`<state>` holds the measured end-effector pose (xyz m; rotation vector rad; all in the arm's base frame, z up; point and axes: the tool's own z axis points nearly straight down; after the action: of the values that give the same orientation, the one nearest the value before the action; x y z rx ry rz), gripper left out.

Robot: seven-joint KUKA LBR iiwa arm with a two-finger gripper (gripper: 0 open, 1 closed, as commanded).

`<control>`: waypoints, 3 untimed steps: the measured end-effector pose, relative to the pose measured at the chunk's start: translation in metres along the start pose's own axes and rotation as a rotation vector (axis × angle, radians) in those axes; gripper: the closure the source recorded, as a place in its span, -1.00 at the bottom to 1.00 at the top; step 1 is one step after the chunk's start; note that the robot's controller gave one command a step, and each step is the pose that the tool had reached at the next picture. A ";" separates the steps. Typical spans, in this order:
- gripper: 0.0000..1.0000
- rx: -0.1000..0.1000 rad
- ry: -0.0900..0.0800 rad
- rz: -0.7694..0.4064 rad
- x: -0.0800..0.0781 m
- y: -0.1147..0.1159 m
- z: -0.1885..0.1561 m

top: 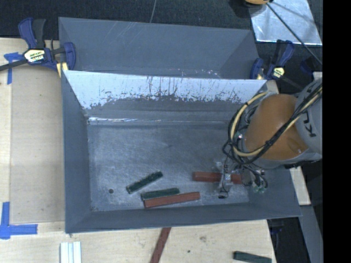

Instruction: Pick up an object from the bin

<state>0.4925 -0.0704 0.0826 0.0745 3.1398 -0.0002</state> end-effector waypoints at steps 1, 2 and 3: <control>1.00 0.000 -0.002 0.000 -0.001 0.000 -0.008; 1.00 0.001 -0.005 -0.001 -0.001 0.000 -0.013; 1.00 0.000 0.000 -0.001 0.000 0.000 -0.017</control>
Offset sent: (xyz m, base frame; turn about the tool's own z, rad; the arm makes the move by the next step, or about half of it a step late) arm 0.0000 -0.0001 0.0010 0.0000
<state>0.4929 -0.0705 0.0999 0.0730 3.1397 -0.0003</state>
